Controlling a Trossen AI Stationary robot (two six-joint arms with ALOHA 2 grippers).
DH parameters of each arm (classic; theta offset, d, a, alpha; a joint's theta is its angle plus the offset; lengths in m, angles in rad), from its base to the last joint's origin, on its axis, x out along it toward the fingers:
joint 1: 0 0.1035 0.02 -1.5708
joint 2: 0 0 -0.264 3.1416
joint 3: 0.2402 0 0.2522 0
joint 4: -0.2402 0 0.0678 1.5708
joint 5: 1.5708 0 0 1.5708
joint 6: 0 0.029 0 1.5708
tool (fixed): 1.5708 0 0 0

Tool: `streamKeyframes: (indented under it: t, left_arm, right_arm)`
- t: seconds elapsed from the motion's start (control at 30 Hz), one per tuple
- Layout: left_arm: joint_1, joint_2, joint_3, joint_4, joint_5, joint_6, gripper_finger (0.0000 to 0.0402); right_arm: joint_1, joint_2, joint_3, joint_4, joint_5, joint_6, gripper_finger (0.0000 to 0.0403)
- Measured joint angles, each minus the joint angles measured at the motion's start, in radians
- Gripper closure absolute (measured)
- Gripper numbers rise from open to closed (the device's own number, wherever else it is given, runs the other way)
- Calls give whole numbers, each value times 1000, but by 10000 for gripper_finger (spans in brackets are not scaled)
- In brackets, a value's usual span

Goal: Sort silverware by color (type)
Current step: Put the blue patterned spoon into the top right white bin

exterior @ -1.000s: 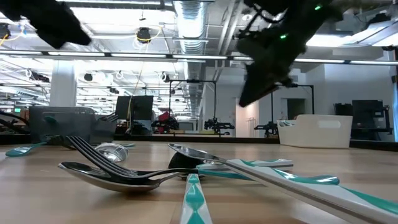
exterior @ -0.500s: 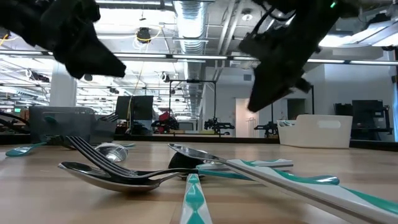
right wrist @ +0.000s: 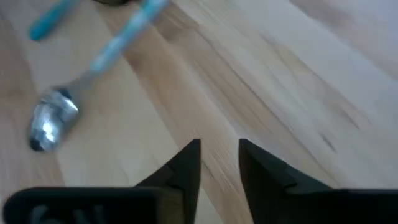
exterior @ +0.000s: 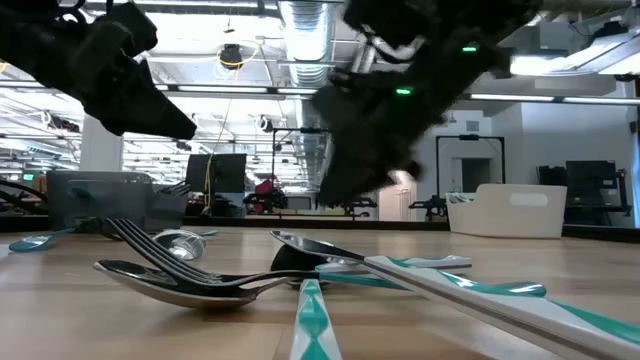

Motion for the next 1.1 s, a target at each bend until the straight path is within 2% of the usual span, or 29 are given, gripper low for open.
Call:
streamKeyframes:
  t: [0.17, 0.23, 0.37, 0.43, 0.5, 0.73, 0.93, 1.1]
  left_arm:
    - [2, 0, 0, -61, -66, -46, 264]
    - [2, 0, 0, -64, -71, -56, 264]
    - [2, 0, 0, -77, -56, -63, 264]
    - [2, 0, 0, -96, -46, -71, 264]
    - [1, -1, 0, -109, -38, -84, 264]
    - [1, -3, 1, -174, -13, -150, 264]
    - [1, -3, 1, -188, -10, -150, 264]
    - [1, -3, 1, -186, 4, -102, 264]
  right_arm:
    - [13, 122, 140, 109, -26, -129, 195]
    - [12, 176, 203, 94, -39, -152, 170]
    - [3, 289, 364, 51, -65, -236, 149]
    - [1, 340, 454, 47, -72, -288, 148]
    - [1, 379, 533, -29, -77, -329, 148]
    - [-18, 485, 764, -279, -112, -319, 148]
    - [-36, 496, 779, -412, -138, -207, 166]
    - [-45, 492, 780, -513, -166, -182, 226]
